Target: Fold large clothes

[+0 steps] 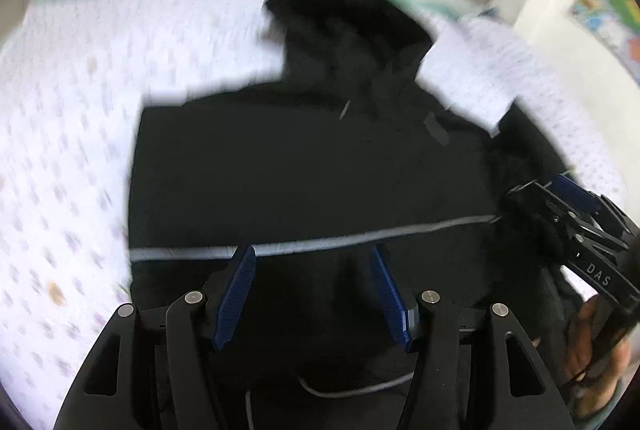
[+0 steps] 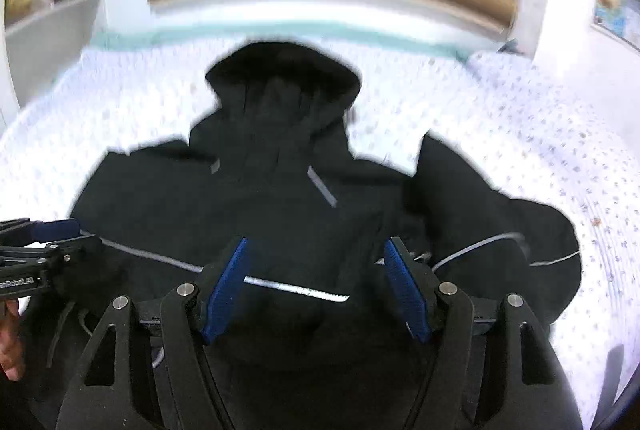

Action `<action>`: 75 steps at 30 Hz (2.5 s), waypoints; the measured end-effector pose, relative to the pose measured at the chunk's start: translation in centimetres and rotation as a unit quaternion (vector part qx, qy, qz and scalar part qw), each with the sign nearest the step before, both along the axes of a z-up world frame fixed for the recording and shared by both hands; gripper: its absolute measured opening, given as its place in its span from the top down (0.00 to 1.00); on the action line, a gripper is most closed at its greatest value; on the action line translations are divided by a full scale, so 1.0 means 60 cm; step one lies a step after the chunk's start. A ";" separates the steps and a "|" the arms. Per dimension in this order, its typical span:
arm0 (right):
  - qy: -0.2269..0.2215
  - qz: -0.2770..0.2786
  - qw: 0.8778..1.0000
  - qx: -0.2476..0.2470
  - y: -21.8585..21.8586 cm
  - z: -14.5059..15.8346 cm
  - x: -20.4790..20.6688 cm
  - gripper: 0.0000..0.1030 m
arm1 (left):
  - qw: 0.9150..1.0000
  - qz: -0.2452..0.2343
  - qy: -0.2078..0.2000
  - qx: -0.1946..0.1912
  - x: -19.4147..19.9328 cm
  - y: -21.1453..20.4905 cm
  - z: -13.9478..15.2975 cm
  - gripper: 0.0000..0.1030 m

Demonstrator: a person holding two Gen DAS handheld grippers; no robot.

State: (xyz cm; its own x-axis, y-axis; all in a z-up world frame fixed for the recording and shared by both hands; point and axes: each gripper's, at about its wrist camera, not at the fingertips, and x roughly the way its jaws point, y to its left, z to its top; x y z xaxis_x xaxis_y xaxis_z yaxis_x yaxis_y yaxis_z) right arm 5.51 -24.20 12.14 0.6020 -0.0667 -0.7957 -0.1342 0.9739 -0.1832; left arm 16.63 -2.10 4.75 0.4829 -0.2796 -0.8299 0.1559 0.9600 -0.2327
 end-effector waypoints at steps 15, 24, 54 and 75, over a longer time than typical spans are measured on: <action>0.078 -0.020 0.996 0.028 -0.037 -0.121 0.011 0.30 | 0.996 -0.006 -0.054 0.069 -0.032 -0.029 -0.035 0.34; 0.025 0.002 0.994 0.110 -0.114 0.036 -0.092 0.29 | 0.992 -0.083 -0.090 0.016 -0.061 -0.170 0.090 0.34; 0.053 -0.286 0.890 0.351 -0.697 -0.060 0.006 0.23 | 0.991 -0.083 -0.106 -0.001 -0.010 -0.389 -0.071 0.29; -0.114 -0.340 0.924 0.135 -0.771 0.117 -0.054 0.83 | 0.981 -0.135 -0.138 -0.038 -0.035 -0.434 0.032 0.30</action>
State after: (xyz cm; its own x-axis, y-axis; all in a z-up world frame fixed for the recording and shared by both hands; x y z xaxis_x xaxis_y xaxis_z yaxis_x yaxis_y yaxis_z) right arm 2.26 -70.49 19.14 0.6478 -0.3096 -0.6961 0.5380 0.8328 0.1304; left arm 14.55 -28.16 6.69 0.5857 -0.4831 -0.6508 0.4683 0.8571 -0.2148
